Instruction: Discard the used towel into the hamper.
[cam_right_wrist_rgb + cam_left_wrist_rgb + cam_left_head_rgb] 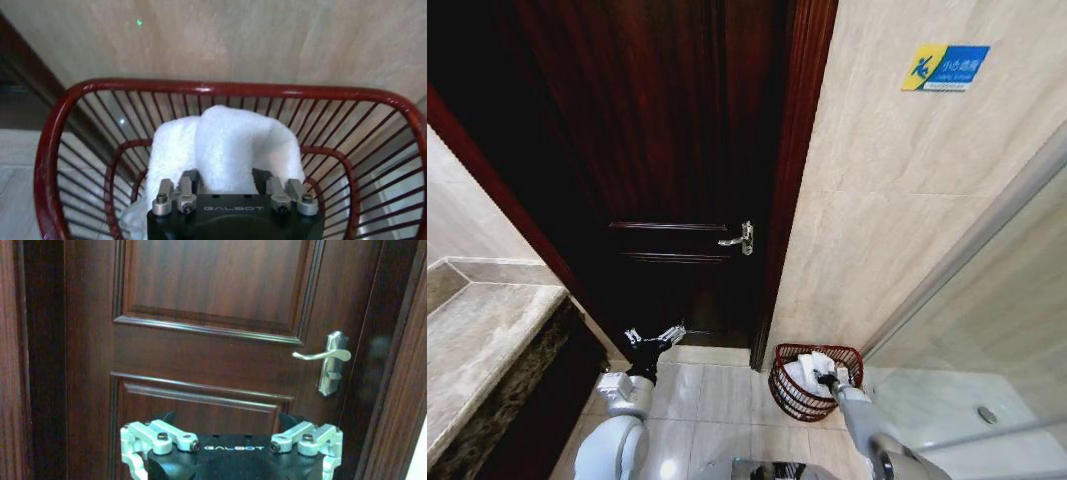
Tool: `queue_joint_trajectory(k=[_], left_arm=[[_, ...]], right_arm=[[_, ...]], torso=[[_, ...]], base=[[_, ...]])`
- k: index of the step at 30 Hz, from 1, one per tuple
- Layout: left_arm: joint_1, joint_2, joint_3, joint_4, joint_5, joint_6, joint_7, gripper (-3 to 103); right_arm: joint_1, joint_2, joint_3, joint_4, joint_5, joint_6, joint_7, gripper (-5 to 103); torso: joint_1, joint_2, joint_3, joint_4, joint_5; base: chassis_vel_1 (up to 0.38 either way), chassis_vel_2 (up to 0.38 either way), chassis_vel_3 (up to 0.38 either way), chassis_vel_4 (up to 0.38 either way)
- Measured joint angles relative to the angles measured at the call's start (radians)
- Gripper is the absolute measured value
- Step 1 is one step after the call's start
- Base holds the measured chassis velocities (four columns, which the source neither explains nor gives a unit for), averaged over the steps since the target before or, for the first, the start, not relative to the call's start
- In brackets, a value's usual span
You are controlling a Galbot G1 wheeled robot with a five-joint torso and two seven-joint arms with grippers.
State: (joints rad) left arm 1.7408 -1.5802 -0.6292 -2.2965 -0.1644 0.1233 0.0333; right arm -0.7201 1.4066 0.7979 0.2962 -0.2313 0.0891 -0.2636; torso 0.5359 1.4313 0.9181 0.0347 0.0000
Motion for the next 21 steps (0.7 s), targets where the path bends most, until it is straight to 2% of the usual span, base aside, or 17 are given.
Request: queue_joint_trajectory(k=[1, 4, 5, 7, 9, 13, 14, 17, 18, 20, 21], left_arm=[[0.000, 0.000, 0.000, 0.000, 0.000, 0.000, 0.000, 100], [0.000, 0.000, 0.000, 0.000, 0.000, 0.000, 0.000, 100], [0.000, 0.000, 0.000, 0.000, 0.000, 0.000, 0.000, 100], [0.000, 0.000, 0.000, 0.000, 0.000, 0.000, 0.000, 100], [0.000, 0.000, 0.000, 0.000, 0.000, 0.000, 0.000, 100], [0.000, 0.000, 0.000, 0.000, 0.000, 0.000, 0.000, 100], [0.000, 0.000, 0.000, 0.000, 0.000, 0.000, 0.000, 100], [0.000, 0.000, 0.000, 0.000, 0.000, 0.000, 0.000, 100], [0.000, 0.000, 0.000, 0.000, 0.000, 0.000, 0.000, 100], [0.000, 0.000, 0.000, 0.000, 0.000, 0.000, 0.000, 100], [0.000, 0.000, 0.000, 0.000, 0.000, 0.000, 0.000, 100]], right_arm=[[0.000, 0.000, 0.000, 0.000, 0.000, 0.000, 0.000, 54], [-0.029, -0.007, -0.034, 0.063, 0.028, -0.028, -0.001, 70], [-0.029, -0.007, -0.034, 0.063, 0.028, -0.028, -0.001, 70], [-0.075, -0.011, -0.069, 0.133, 0.053, -0.043, -0.008, 81], [-0.094, -0.011, -0.076, 0.163, 0.062, -0.043, -0.011, 81], [-0.230, -0.030, -0.104, 0.390, 0.149, -0.056, -0.017, 99], [-0.230, -0.030, -0.104, 0.390, 0.149, -0.056, -0.017, 99], [-0.378, -0.059, -0.135, 0.661, 0.298, -0.103, -0.007, 100], [-0.378, -0.059, -0.135, 0.661, 0.298, -0.103, -0.007, 100], [-0.493, -0.058, -0.119, 0.857, 0.349, -0.114, 0.000, 100], [-0.563, -0.051, -0.101, 0.965, 0.372, -0.117, 0.006, 100]], torso=[[0.000, 0.000, 0.000, 0.0000, 0.0000], [0.000, 0.000, 0.000, 0.0002, -0.0002], [0.000, 0.000, 0.000, 0.0002, -0.0002], [0.000, 0.000, 0.000, -0.0003, 0.0000], [0.000, 0.000, 0.000, -0.0001, 0.0002], [0.000, 0.000, 0.000, 0.0000, 0.0002], [0.000, 0.000, 0.000, 0.0000, 0.0002], [0.000, 0.000, 0.000, -0.0001, -0.0004], [0.000, 0.000, 0.000, -0.0001, -0.0004], [0.000, 0.000, 0.000, 0.0002, 0.0003], [0.000, 0.000, 0.000, 0.0000, -0.0006]], base=[[0.000, 0.000, 0.000, 0.000], [0.000, 0.000, 0.000, 0.000], [0.000, 0.000, 0.000, 0.000], [0.000, 0.000, 0.000, 0.000], [0.000, 0.000, 0.000, 0.000], [0.000, 0.000, 0.000, 0.000], [0.000, 0.000, 0.000, 0.000], [0.000, 0.000, 0.000, 0.000], [0.000, 0.000, 0.000, 0.000], [0.000, 0.000, 0.000, 0.000], [0.000, 0.000, 0.000, 0.000]])
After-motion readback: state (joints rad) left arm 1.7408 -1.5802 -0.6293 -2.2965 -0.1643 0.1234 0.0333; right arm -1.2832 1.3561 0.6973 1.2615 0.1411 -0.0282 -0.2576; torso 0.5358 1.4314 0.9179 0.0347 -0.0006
